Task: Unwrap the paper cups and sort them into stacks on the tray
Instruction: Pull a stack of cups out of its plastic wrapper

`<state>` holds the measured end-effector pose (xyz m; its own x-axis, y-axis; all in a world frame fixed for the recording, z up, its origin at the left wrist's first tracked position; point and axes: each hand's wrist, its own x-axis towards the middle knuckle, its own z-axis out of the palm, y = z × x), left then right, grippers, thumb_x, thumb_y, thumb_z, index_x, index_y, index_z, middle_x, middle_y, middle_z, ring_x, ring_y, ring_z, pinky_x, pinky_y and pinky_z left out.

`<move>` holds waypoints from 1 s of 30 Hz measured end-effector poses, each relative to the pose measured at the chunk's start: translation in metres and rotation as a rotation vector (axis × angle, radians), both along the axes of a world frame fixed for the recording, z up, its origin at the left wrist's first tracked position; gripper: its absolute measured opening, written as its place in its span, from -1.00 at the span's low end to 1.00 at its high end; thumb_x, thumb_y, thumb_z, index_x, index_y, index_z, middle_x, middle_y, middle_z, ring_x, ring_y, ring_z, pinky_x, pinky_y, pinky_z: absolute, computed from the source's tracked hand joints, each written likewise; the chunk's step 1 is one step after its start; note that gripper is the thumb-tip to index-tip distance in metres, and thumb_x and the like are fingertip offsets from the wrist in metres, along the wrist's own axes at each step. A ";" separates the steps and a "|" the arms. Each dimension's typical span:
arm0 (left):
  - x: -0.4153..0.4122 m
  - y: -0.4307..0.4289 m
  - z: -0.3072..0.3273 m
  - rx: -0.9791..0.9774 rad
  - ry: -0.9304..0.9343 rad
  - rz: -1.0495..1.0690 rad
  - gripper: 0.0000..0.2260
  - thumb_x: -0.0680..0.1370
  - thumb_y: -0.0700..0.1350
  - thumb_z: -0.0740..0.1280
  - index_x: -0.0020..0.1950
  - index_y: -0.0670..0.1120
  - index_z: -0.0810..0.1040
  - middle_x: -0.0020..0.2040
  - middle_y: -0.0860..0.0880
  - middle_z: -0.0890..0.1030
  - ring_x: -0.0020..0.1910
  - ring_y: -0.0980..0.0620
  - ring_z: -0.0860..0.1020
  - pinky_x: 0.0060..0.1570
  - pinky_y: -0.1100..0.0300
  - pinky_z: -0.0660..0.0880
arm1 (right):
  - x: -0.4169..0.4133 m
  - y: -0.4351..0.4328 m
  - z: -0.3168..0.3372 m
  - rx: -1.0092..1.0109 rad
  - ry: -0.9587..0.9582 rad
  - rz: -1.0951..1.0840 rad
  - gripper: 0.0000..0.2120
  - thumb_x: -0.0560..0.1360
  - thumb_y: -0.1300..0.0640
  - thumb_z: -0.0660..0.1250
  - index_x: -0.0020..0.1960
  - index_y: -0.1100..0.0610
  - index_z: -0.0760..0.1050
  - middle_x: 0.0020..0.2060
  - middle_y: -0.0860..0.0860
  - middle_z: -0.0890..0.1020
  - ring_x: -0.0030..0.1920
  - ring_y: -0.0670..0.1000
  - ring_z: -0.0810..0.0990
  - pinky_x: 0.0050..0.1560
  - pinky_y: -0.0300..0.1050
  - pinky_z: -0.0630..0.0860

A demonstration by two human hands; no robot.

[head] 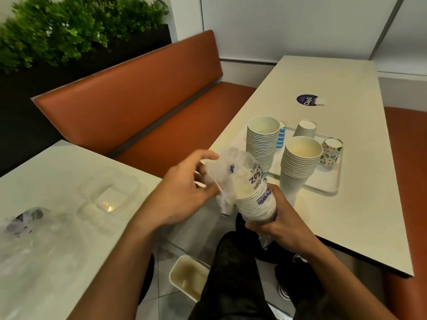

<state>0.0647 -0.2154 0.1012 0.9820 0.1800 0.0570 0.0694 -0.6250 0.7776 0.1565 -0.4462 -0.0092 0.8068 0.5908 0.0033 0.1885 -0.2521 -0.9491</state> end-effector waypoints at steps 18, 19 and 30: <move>0.011 -0.039 -0.041 -0.711 -0.180 -0.011 -0.39 0.50 0.39 0.27 0.48 0.15 0.38 0.39 0.13 0.59 0.40 0.08 0.53 0.31 0.06 0.52 | -0.009 0.009 0.023 0.251 0.251 -0.002 -0.53 0.52 0.03 0.45 0.40 0.01 0.49 0.22 -0.14 0.70 0.23 -0.08 0.67 0.18 -0.22 0.60; 0.011 -0.042 -0.043 -0.729 -0.184 -0.013 -0.25 0.43 0.49 0.27 0.52 0.13 0.36 0.42 0.10 0.57 0.43 0.07 0.51 0.39 0.01 0.46 | -0.010 0.010 0.022 0.254 0.252 -0.003 -0.53 0.51 0.06 0.46 0.39 0.04 0.50 0.22 -0.12 0.70 0.22 -0.07 0.68 0.18 -0.21 0.60; 0.010 -0.081 -0.061 -0.780 -0.232 0.201 -0.50 0.47 0.02 0.48 0.38 -0.06 0.54 0.16 0.06 0.73 0.14 0.07 0.70 0.01 0.25 0.62 | -0.008 0.015 0.034 0.285 0.224 0.033 -0.48 0.36 0.35 0.59 0.28 0.13 0.57 0.10 -0.07 0.76 0.13 -0.06 0.73 0.04 -0.27 0.62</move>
<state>0.0746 -0.2965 0.0402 0.9057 0.4220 0.0400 -0.0927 0.1051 0.9901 0.1486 -0.4309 0.0252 0.7865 0.6176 -0.0030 -0.0282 0.0311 -0.9991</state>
